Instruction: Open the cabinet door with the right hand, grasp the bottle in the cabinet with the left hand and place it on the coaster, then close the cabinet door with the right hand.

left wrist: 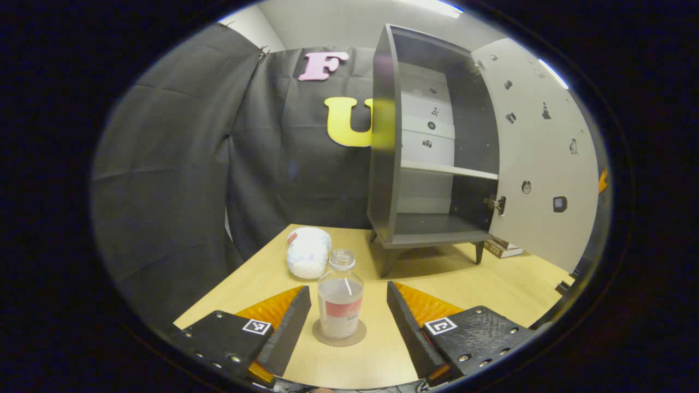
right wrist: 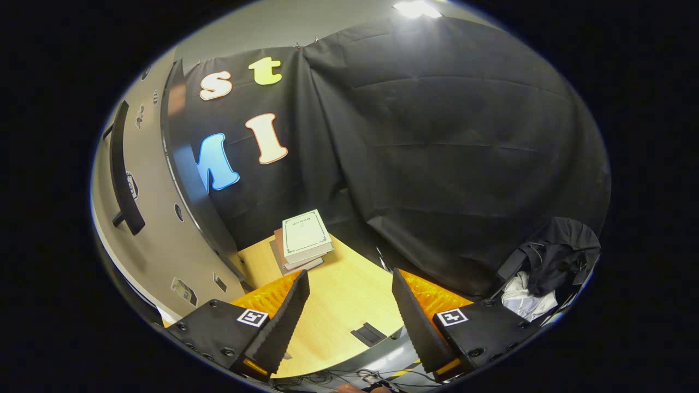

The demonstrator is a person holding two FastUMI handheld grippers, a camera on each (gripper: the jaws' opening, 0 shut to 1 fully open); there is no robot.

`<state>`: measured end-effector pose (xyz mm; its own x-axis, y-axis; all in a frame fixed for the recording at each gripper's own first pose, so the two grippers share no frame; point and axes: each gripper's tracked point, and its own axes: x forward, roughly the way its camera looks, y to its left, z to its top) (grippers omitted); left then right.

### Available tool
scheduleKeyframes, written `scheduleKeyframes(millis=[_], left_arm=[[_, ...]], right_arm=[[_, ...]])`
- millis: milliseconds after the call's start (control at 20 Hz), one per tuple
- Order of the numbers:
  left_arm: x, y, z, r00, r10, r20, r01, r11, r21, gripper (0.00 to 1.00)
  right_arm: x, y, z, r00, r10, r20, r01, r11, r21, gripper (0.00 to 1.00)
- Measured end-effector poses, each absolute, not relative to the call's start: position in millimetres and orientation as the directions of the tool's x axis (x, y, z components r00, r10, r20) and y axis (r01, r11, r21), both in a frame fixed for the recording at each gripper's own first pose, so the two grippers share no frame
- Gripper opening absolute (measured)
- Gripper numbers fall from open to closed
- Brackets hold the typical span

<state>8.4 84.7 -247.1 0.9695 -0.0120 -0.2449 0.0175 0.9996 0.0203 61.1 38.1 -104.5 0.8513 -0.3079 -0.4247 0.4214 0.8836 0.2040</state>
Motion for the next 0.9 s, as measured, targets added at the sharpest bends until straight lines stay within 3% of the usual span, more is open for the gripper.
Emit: scheduleKeyframes(millis=[50, 250, 300, 400, 450, 500, 550, 900], left_arm=[[2.0, 82.5, -233.9, 0.972, -0.007, -0.235, 0.014, 0.999, 0.029, 0.86], [-9.9, 67.9, -180.4, 0.98, 0.013, -0.2, 0.001, 0.997, 0.072, 0.86], [-9.1, 59.6, -167.6, 0.981, 0.004, -0.193, 0.01, 0.997, 0.07, 0.84], [-7.6, 41.7, -146.1, 0.982, -0.01, -0.189, 0.025, 0.996, 0.081, 0.84], [-6.7, 34.3, -134.3, 0.983, -0.006, -0.183, 0.023, 0.996, 0.09, 0.84], [-4.4, 28.5, -119.8, 0.986, 0.006, -0.169, 0.01, 0.995, 0.098, 0.86], [-3.1, 25.7, -109.1, 0.986, 0.022, -0.168, -0.004, 0.994, 0.107, 0.86], [-4.9, -20.3, -35.5, 0.988, 0.037, -0.148, -0.034, 0.999, 0.019, 0.86]], right_arm=[[61.1, 34.9, -104.1, 0.851, -0.311, -0.423, 0.426, 0.879, 0.212, 0.96], [75.7, 23.4, -89.1, 0.876, -0.306, -0.373, 0.401, 0.892, 0.209, 0.96], [83.0, 17.8, -83.3, 0.883, -0.305, -0.357, 0.388, 0.903, 0.187, 0.92], [95.3, 8.2, -63.4, 0.903, -0.289, -0.317, 0.355, 0.918, 0.175, 0.96], [100.6, 7.9, -53.0, 0.916, -0.27, -0.296, 0.331, 0.927, 0.179, 0.92], [106.4, 7.7, -45.2, 0.927, -0.252, -0.277, 0.308, 0.934, 0.18, 0.96], [109.6, 7.8, -37.0, 0.936, -0.236, -0.26, 0.288, 0.94, 0.182, 0.93], [116.7, 45.4, 10.5, 0.986, -0.036, -0.162, 0.064, 0.984, 0.168, 0.96]])
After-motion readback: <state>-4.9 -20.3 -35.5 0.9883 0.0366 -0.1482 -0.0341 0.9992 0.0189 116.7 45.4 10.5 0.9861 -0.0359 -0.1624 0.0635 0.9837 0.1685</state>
